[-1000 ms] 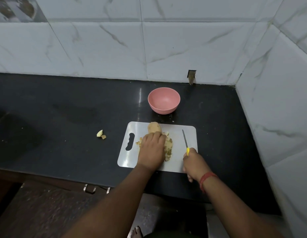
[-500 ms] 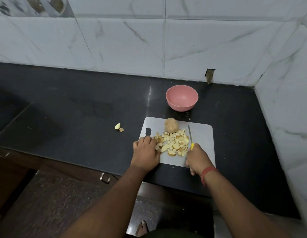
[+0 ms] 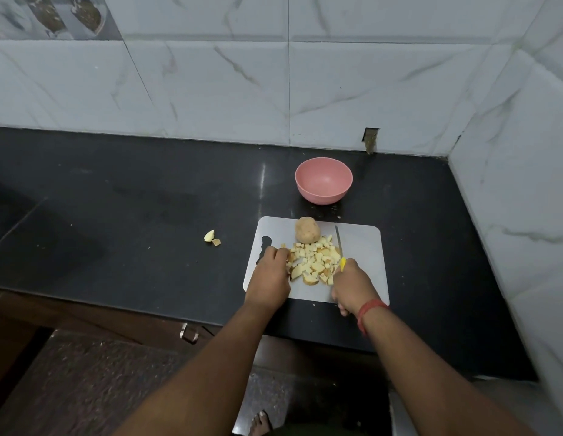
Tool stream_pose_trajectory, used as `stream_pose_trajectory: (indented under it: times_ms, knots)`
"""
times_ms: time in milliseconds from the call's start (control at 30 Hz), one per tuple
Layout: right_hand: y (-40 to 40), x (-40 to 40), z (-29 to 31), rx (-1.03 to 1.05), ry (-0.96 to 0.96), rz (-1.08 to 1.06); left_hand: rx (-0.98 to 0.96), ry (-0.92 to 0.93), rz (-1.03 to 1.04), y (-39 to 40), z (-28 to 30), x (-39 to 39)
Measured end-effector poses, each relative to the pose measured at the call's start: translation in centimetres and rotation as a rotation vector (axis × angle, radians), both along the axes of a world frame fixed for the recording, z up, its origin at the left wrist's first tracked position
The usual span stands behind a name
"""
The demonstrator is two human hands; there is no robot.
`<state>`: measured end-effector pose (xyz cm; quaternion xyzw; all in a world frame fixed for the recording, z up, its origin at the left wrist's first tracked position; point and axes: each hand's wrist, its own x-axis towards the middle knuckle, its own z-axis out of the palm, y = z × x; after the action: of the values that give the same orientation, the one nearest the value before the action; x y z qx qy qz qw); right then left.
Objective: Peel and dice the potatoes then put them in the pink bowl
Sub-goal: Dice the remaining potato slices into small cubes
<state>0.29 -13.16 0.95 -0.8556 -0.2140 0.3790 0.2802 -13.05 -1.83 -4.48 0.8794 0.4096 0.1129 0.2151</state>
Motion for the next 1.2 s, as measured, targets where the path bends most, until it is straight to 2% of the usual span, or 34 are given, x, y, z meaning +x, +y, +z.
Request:
stream_pose_trajectory:
  times_ms: [100,167,267,333,500,567,700,867,933,1100,1200]
  knots:
    - [0.5,0.4,-0.2,-0.059,-0.019,-0.051,0.073,-0.07,0.019,0.1,0.0,0.5]
    - [0.8,0.5,-0.9,-0.11,0.051,-0.093,0.106,-0.104,0.036,0.1,-0.3,0.8]
    - [1.3,-0.2,-1.1,-0.172,0.173,-0.232,-0.029,-0.062,-0.029,-0.2,-0.5,1.4]
    - [1.6,-0.5,-1.1,-0.211,0.162,-0.246,-0.047,0.005,-0.093,-0.3,-1.0,1.8]
    - [1.4,0.1,-1.3,-0.289,0.064,-0.126,-0.025,0.038,-0.11,-0.8,-1.5,2.8]
    - [1.3,0.7,-1.1,-0.242,0.029,-0.1,0.005,0.044,-0.091,-0.9,-1.7,3.0]
    - [1.6,2.1,-0.9,-0.269,-0.201,0.105,0.055,0.052,-0.042,-1.2,-2.0,3.4]
    - [2.4,2.2,-0.6,-0.323,-0.273,0.318,0.124,0.135,-0.023,-0.7,-2.3,3.9]
    - [2.2,2.3,-0.5,-0.321,-0.264,0.319,0.128,0.142,-0.026,-0.5,-2.4,3.9]
    - [0.9,3.0,-1.0,-0.344,-0.241,0.093,0.131,0.119,-0.019,-0.6,-2.3,3.9]
    - [0.5,2.1,-1.2,-0.358,-0.237,0.17,0.114,0.127,-0.017,-0.7,-2.2,4.0]
